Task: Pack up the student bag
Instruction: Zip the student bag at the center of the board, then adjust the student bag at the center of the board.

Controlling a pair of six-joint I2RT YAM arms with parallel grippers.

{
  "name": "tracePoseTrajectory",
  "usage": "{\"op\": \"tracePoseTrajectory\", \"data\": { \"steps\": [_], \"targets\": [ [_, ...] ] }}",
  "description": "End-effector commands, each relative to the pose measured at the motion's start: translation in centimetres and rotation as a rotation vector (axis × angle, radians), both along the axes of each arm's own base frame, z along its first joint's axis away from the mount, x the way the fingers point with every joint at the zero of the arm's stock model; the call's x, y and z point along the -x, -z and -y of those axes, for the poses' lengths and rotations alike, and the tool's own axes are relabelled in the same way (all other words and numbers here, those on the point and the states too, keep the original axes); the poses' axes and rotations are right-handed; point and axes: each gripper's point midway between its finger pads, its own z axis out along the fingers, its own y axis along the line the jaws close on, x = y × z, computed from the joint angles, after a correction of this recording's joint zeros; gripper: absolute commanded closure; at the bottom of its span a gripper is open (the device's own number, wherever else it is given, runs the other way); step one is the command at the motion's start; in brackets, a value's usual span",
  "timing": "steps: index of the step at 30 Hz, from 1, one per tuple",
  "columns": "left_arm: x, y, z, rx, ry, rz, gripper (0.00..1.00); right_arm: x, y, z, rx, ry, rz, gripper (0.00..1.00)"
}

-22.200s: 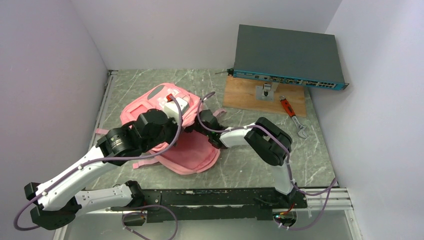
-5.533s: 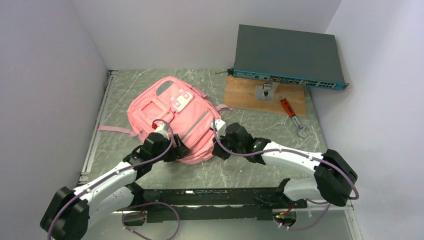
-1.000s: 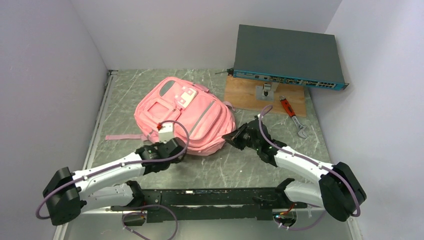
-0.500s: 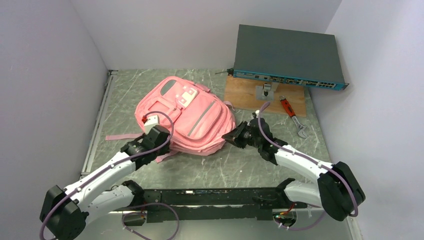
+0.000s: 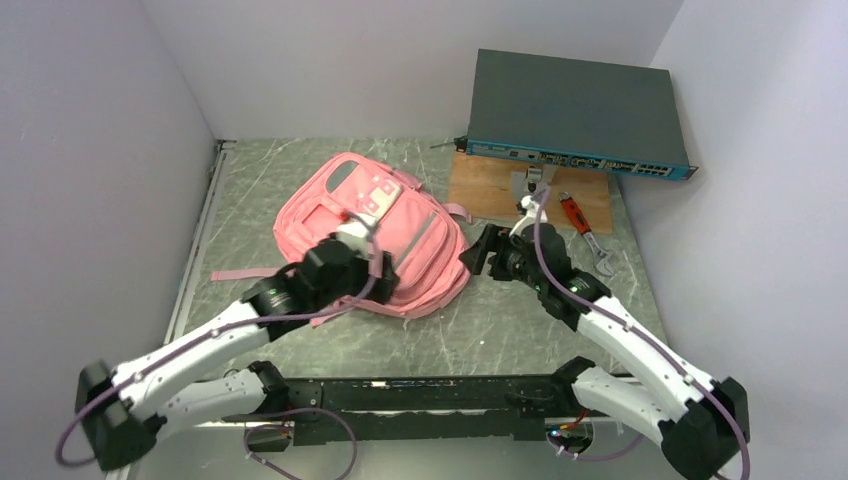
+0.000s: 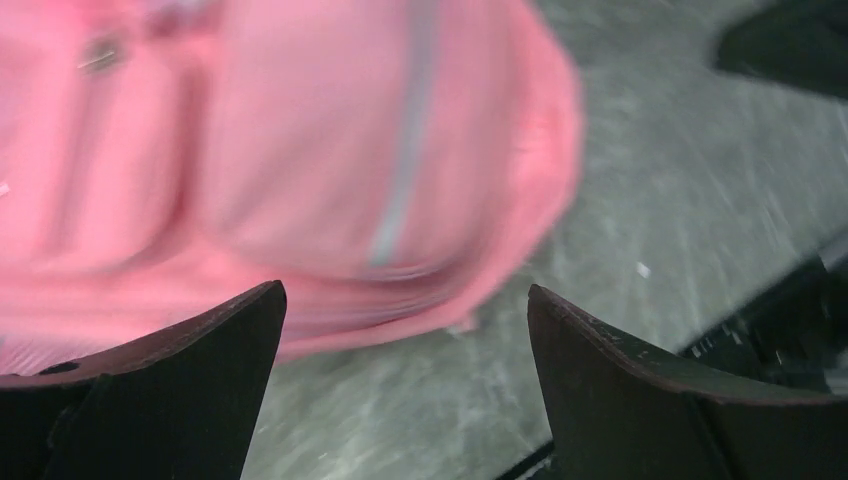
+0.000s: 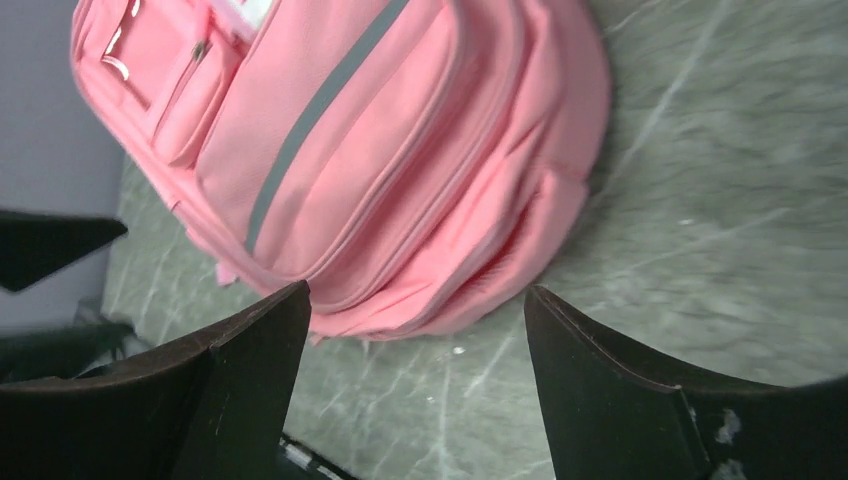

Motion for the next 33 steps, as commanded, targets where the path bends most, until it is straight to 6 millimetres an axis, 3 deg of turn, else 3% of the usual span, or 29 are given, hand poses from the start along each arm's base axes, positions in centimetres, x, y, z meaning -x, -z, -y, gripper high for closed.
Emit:
{"op": "tracePoseTrajectory", "data": {
  "steps": [1, 5, 8, 11, 14, 18, 20, 21, 23, 28, 33],
  "targets": [
    [1.0, -2.6, 8.3, -0.085, 0.304, 0.178, 0.05, 0.0, -0.6, 4.7, 0.105, 0.166, 0.075, 0.19],
    [0.9, 0.5, 13.2, -0.172, 0.412, 0.125, 0.07, 1.1, -1.9, 6.9, 0.028, 0.275, 0.152, 0.19],
    [0.0, 3.7, 15.5, -0.270, 0.433, 0.060, 0.09, 2.1, -3.0, 8.4, -0.014, 0.335, 0.196, 0.19],
    [-1.3, 6.6, 16.4, -0.415, 0.410, 0.007, 0.11, 2.9, -3.7, 9.4, -0.038, 0.363, 0.228, 0.19],
    [-2.5, 9.2, 15.8, -0.541, 0.338, -0.037, 0.17, 3.6, -3.9, 9.8, -0.040, 0.366, 0.233, 0.19],
    [-3.3, 10.8, 15.5, -0.607, 0.300, -0.050, 0.36, 4.1, -3.4, 10.3, -0.028, 0.374, 0.212, 0.19],
    [-3.6, 11.0, 15.0, -0.643, 0.279, -0.052, 0.60, 4.2, -3.3, 10.3, -0.034, 0.377, 0.212, 0.19],
    [-3.9, 10.7, 14.5, -0.664, 0.256, -0.048, 0.76, 4.2, -3.3, 10.3, -0.036, 0.378, 0.215, 0.19],
    [-4.2, 9.0, 13.5, -0.670, 0.218, -0.028, 0.99, 4.2, -3.5, 10.4, -0.038, 0.382, 0.219, 0.19],
    [-5.1, -0.2, 10.0, -0.471, 0.149, 0.036, 1.00, 4.1, -3.7, 10.4, -0.032, 0.379, 0.221, 0.19],
    [-7.0, -12.6, 3.7, -0.229, -0.006, 0.153, 1.00, 3.8, -3.8, 9.7, -0.052, 0.361, 0.224, 0.19]
  ]
}}
